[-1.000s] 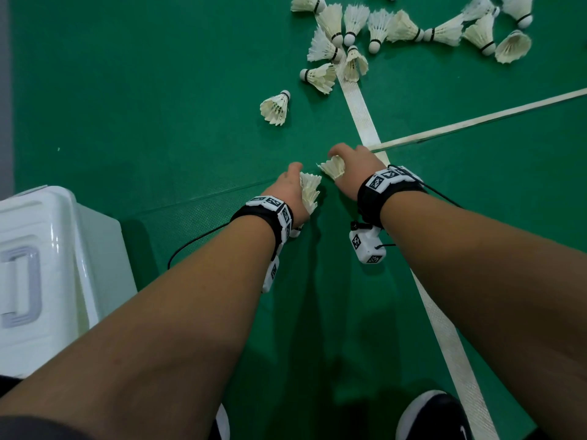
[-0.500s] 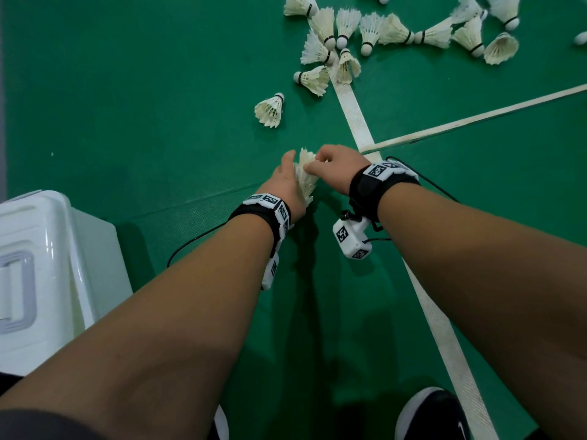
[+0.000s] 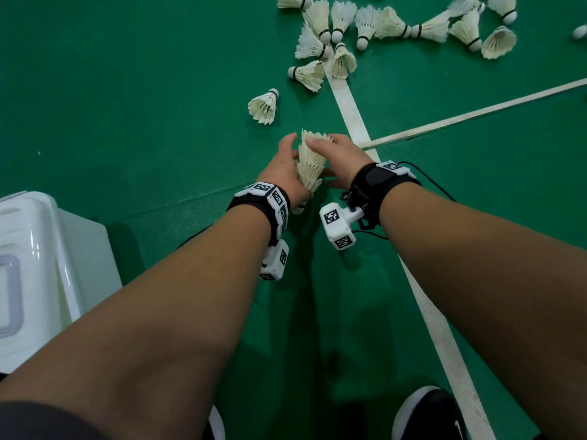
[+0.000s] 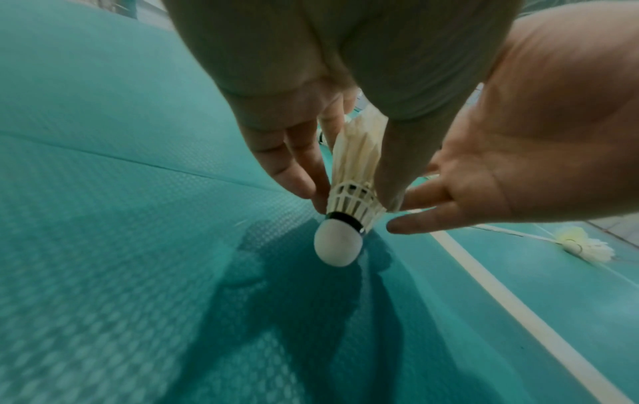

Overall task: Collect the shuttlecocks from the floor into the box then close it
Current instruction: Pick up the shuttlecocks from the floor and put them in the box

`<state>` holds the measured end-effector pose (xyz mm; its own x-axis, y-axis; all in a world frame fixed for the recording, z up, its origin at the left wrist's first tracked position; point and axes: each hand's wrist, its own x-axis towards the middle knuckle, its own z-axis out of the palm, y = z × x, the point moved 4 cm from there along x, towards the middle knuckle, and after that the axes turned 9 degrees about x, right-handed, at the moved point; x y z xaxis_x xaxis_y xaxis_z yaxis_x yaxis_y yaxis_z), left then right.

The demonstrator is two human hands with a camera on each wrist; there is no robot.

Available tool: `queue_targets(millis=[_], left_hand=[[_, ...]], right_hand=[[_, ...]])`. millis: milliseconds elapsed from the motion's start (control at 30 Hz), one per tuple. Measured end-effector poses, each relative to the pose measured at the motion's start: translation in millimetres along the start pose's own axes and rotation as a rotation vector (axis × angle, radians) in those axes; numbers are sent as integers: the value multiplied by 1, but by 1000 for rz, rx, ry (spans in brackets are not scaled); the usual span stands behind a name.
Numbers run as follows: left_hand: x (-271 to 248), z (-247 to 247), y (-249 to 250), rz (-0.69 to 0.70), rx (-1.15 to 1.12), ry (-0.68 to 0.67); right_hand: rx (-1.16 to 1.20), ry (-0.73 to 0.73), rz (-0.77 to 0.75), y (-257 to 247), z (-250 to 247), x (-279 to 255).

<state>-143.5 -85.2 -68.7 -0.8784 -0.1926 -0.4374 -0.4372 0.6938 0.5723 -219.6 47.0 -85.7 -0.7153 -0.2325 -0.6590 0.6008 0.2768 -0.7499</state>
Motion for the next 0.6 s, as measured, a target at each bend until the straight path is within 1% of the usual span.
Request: queue_targets(millis=[67,133,233,400,500,600], left_hand=[[2,0,0,-6,13,-4],[5,1,1,-2,15,5],[12,5,4,-2,-2,25],[24,11,7,-56,41,51],[31,11,10,-56,37,19],[36,4,15,-19,45,-75]], right_hand=[[-9,30,-10,4,-1,4],[53,64,-25,0,-2,-4],[137,49,-17,-2,-4,-8],[122,83,-19,5,-11,4],[114,127,-7,5,-16,7],[106,148,14,4,-20,8]])
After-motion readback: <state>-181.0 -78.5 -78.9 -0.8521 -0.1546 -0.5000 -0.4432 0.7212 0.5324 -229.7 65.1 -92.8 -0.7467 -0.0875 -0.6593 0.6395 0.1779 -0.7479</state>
